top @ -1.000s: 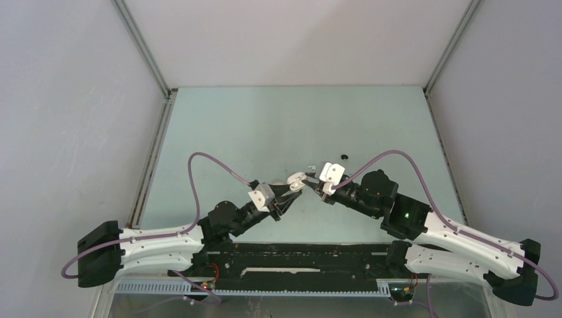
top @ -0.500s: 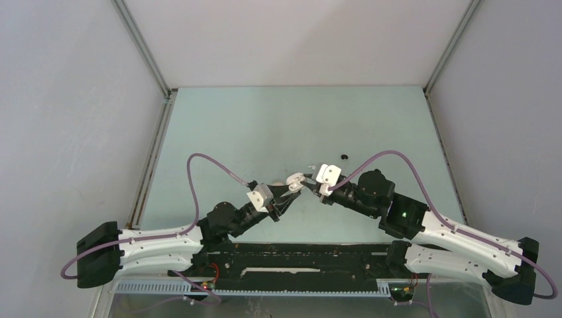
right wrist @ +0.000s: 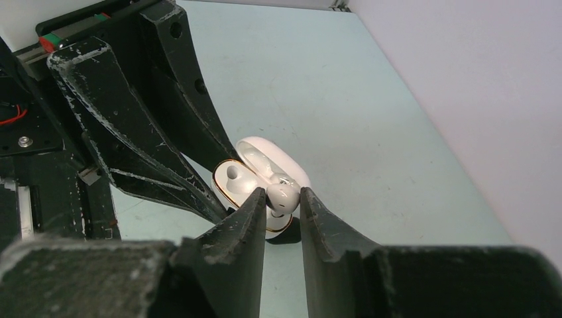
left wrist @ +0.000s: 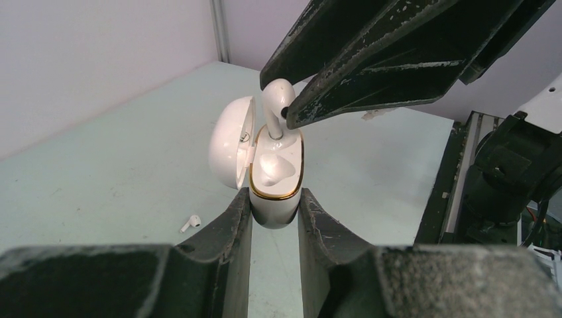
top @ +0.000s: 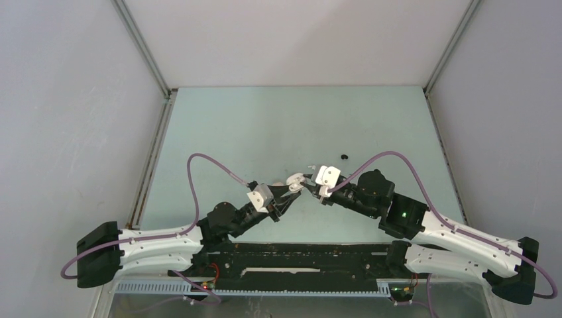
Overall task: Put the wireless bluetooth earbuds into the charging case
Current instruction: Place the earbud in the charging case.
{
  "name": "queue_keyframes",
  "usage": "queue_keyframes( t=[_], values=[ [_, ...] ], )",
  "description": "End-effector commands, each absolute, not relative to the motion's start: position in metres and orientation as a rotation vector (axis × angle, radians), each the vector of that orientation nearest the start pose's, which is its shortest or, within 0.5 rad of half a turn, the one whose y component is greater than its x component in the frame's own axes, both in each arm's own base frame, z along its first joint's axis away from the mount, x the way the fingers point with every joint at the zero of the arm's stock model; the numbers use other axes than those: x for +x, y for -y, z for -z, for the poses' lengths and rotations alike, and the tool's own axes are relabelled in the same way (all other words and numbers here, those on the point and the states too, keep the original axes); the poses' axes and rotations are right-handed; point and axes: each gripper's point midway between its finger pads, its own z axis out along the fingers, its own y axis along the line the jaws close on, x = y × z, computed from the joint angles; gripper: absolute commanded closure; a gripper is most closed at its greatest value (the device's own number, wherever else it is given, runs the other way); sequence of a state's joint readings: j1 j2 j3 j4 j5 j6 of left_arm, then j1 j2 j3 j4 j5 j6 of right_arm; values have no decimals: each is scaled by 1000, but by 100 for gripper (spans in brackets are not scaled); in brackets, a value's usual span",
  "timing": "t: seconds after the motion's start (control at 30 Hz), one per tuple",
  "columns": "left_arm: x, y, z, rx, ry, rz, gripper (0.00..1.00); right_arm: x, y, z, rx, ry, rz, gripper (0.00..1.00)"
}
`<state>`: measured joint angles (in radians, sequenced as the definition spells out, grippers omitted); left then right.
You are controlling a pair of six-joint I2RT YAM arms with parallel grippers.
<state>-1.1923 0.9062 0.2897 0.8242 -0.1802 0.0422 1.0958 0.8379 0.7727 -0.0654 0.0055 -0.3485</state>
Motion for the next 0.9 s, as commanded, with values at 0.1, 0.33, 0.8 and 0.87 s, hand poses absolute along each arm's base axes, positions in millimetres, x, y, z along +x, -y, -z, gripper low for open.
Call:
queue_keyframes(
  t=[0.1, 0.33, 0.8, 0.87],
  values=[
    [155, 302, -262, 625, -1177, 877, 100, 158, -296, -282, -1172, -1290, -590, 72],
    [155, 301, -262, 620, -1178, 876, 100, 159, -294, -281, -1167, -1303, -587, 71],
    [154, 298, -254, 625, -1190, 871, 100, 145, -272, -295, -1270, -1405, -655, 26],
    [154, 298, -251, 630, -1195, 867, 100, 141, -267, -294, -1305, -1441, -708, 22]
  ],
)
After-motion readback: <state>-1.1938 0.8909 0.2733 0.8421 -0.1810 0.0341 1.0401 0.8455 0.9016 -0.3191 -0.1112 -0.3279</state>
